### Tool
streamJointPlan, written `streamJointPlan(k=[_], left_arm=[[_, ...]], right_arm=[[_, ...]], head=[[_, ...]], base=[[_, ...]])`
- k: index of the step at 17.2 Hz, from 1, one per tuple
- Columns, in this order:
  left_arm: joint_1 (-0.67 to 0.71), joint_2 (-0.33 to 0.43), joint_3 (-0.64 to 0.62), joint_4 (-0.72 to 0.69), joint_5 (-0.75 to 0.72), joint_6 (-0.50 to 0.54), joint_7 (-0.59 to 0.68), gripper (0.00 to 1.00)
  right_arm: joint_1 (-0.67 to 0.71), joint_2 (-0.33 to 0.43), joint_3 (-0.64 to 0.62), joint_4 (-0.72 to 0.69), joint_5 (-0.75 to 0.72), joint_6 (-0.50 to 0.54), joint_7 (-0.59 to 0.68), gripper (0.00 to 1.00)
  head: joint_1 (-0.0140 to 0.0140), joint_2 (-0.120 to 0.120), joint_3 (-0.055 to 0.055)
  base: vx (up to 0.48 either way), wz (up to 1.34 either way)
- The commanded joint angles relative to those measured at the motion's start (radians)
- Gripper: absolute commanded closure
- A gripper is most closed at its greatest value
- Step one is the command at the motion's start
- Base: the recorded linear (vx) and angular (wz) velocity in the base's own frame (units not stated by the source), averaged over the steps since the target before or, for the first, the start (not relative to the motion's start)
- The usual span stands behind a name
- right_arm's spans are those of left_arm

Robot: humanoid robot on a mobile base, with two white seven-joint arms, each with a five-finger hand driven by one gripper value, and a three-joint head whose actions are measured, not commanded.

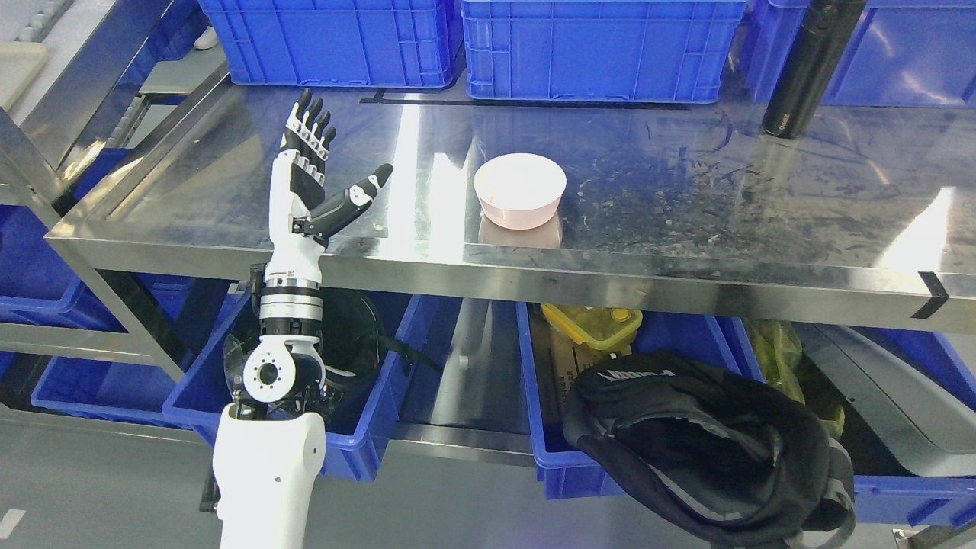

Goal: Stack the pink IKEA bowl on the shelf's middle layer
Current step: 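Swing the left hand forward toward the pink bowl on the shelf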

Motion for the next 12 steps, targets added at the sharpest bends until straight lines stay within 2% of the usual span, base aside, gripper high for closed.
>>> streamJointPlan(k=[1, 3, 5, 7, 8, 10, 12], left_arm=[[0.000, 0.017, -0.125, 0.001, 0.000, 0.005, -0.012, 0.00], [-0.024, 0.017, -0.098, 0.000, 0.000, -0.009, -0.056, 0.00], [-0.107, 0.153, -0.050, 0.001, -0.002, -0.020, -0.108, 0.00], [-0.199, 0.347, -0.054, 0.001, -0.030, -0.020, -0.165, 0.00], [-0.231, 0.416, -0.062, 0.003, -0.107, -0.018, -0.202, 0.00], [-0.264, 0.501, -0.126, 0.003, -0.310, -0.015, -0.320, 0.00], [-0.326, 0.523, -0.231, 0.003, -0.483, -0.012, -0.440, 0.00]], right_arm=[[0.023, -0.018, 0.000, -0.017, 0.000, 0.001, 0.000, 0.00], [0.023, -0.018, 0.000, -0.017, -0.001, 0.001, 0.000, 0.00], [0.023, -0.018, 0.000, -0.017, 0.000, 0.001, 0.000, 0.00], [0.023, -0.018, 0.000, -0.017, 0.000, 0.001, 0.000, 0.00], [0.023, -0.018, 0.000, -0.017, 0.000, 0.001, 0.000, 0.00], [0.023, -0.018, 0.000, -0.017, 0.000, 0.001, 0.000, 0.00], [0.023, -0.018, 0.000, -0.017, 0.000, 0.001, 0.000, 0.00]], head=[[0.0000, 0.000, 0.000], [0.0000, 0.000, 0.000], [0.0000, 0.000, 0.000], [0.0000, 0.000, 0.000], [0.0000, 0.000, 0.000], [0.0000, 0.000, 0.000], [0.0000, 0.000, 0.000]], base=[[-0.016, 0.00], [-0.029, 0.00], [-0.041, 0.00], [-0.041, 0.00], [-0.031, 0.00], [-0.023, 0.00], [-0.008, 0.00]])
